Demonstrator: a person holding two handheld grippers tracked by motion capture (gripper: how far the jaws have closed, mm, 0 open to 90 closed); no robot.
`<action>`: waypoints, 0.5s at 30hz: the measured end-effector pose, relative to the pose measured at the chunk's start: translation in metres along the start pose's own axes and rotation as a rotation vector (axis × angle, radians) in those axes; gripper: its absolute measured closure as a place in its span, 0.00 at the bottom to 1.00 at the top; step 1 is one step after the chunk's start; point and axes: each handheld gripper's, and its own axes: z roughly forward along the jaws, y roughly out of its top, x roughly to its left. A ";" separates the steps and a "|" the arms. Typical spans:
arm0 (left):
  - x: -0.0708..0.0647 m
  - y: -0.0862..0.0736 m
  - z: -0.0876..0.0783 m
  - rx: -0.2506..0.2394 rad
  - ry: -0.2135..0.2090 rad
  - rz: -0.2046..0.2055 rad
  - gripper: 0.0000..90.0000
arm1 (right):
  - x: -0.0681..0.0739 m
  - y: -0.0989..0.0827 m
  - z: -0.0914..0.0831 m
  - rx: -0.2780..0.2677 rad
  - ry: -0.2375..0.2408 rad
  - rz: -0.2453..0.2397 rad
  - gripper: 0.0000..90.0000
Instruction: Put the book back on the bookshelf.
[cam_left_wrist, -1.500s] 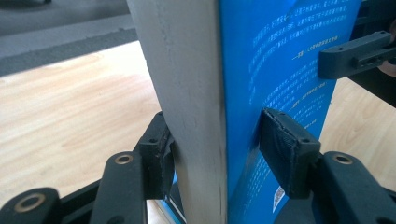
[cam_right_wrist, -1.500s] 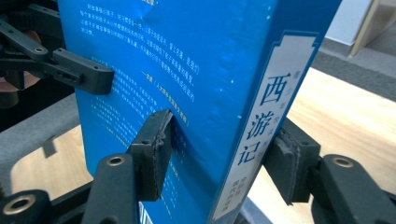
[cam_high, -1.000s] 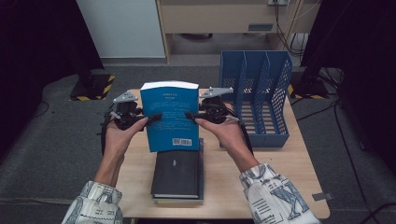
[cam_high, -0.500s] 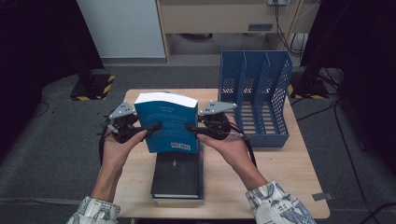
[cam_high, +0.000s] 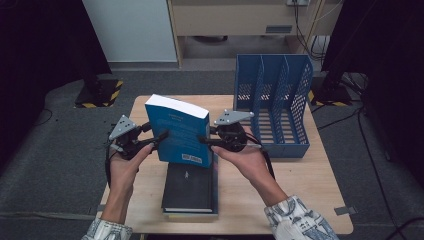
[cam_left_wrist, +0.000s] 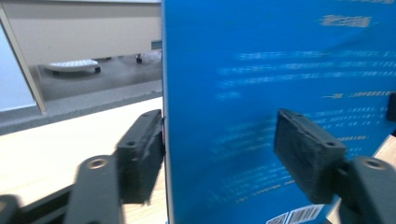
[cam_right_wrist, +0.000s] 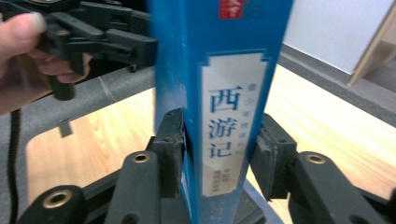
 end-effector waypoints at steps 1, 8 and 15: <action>-0.001 0.000 0.001 0.013 0.006 0.011 0.33 | 0.005 0.000 0.000 -0.001 -0.002 -0.012 0.67; 0.000 -0.001 -0.004 0.000 -0.004 -0.006 0.35 | 0.011 -0.002 -0.001 -0.010 0.011 -0.025 0.66; -0.007 -0.001 -0.009 -0.002 0.004 0.020 0.37 | 0.008 0.008 0.004 -0.041 0.059 -0.041 0.59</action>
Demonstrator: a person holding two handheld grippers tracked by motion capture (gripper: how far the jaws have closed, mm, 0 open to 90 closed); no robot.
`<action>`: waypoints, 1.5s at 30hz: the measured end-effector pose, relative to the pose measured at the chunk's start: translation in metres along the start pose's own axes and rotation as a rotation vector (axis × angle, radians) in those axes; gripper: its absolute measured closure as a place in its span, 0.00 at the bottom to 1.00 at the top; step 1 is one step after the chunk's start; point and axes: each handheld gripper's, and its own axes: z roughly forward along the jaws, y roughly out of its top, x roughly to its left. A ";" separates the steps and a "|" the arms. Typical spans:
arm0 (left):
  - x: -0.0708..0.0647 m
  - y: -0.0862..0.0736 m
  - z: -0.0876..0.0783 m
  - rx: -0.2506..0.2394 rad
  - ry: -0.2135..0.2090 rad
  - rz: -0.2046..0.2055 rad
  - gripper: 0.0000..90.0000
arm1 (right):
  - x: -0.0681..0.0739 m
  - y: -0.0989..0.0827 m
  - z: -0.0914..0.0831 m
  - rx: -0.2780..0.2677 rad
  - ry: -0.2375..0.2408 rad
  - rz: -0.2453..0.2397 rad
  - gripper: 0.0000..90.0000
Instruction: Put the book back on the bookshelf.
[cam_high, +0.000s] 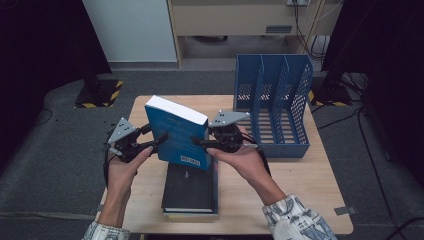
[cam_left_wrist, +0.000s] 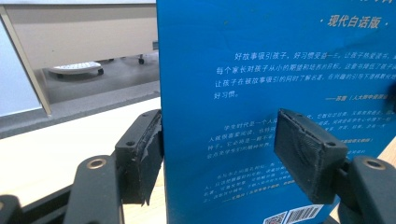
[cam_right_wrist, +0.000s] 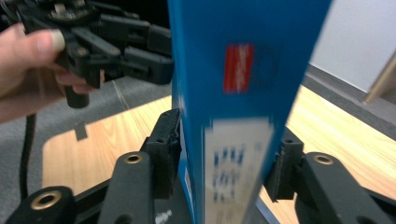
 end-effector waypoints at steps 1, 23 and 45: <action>0.000 0.000 0.000 0.000 0.000 0.000 0.37 | 0.000 0.001 0.001 -0.005 0.010 -0.004 0.57; -0.004 -0.004 -0.003 0.018 0.019 0.001 0.37 | -0.002 0.022 0.020 -0.064 0.060 -0.022 0.56; 0.005 -0.069 -0.021 0.109 0.137 -0.042 0.17 | -0.004 0.021 0.027 -0.098 0.081 -0.028 0.66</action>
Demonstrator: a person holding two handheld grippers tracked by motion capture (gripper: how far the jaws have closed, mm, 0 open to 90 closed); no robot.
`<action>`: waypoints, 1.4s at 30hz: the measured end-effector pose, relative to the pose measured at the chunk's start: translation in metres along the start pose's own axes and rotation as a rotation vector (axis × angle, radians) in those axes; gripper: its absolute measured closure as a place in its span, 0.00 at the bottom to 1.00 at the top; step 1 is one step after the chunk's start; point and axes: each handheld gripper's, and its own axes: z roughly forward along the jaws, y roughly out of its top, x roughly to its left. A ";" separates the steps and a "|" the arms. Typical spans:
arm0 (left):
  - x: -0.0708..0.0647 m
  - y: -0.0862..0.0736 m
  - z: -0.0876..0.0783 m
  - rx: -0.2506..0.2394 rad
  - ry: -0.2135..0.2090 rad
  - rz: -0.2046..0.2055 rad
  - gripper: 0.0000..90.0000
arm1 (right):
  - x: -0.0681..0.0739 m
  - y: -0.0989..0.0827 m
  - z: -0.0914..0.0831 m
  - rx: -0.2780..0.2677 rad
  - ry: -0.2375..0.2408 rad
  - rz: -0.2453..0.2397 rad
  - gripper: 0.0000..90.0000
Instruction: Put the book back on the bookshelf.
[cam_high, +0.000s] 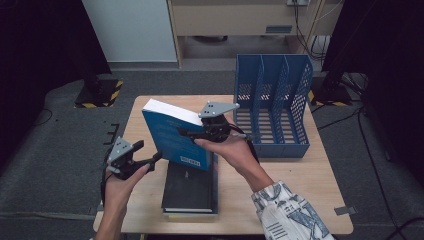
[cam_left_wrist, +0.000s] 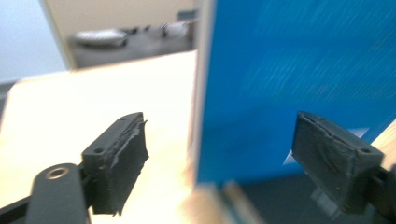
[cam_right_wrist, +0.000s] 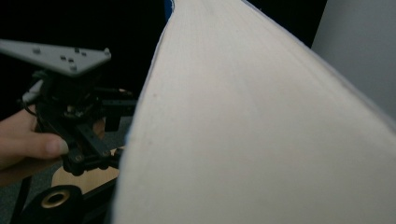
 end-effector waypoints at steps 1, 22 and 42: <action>0.010 -0.019 0.000 0.047 0.029 -0.015 0.16 | 0.001 0.000 0.001 0.001 0.002 -0.003 0.66; 0.041 -0.058 0.005 0.147 0.083 -0.112 0.12 | -0.009 0.005 0.003 0.015 -0.022 0.067 0.67; 0.042 -0.064 0.014 0.210 0.075 -0.102 0.12 | -0.036 0.028 0.004 0.086 -0.132 0.301 0.68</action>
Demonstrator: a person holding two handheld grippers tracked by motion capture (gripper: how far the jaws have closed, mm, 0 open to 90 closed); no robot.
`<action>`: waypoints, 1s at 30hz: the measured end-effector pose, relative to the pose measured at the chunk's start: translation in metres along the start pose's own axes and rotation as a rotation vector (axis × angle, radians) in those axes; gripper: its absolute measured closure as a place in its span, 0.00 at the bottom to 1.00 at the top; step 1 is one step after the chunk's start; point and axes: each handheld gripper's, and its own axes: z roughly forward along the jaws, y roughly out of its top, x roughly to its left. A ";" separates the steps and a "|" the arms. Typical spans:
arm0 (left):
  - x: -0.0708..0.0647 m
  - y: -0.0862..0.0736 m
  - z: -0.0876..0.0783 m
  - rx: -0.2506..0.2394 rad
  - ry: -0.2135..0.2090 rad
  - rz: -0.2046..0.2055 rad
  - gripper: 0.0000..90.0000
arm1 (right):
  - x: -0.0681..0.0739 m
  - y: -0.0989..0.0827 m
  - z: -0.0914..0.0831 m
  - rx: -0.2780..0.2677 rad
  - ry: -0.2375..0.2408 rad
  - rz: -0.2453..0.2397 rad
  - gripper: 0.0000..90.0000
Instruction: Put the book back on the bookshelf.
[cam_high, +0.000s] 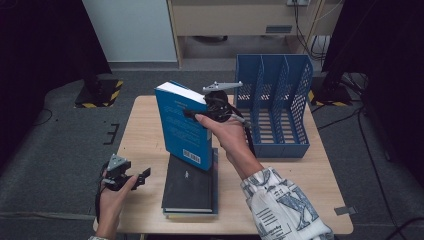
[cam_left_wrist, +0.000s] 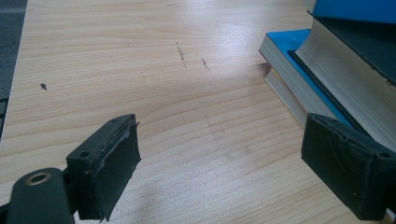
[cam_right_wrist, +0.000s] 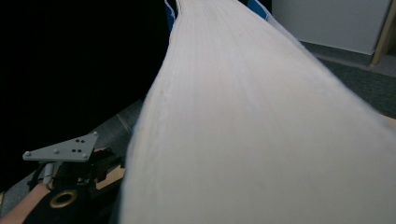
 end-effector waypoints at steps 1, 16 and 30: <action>0.000 0.000 0.000 0.000 0.002 0.001 0.12 | -0.001 0.002 -0.004 0.001 -0.016 -0.006 0.68; -0.002 -0.006 0.015 0.086 -0.002 0.018 0.06 | -0.018 0.009 -0.039 -0.028 -0.089 0.022 0.68; -0.002 -0.011 0.021 0.108 0.032 0.039 0.06 | -0.029 0.009 -0.066 -0.049 -0.129 0.025 0.68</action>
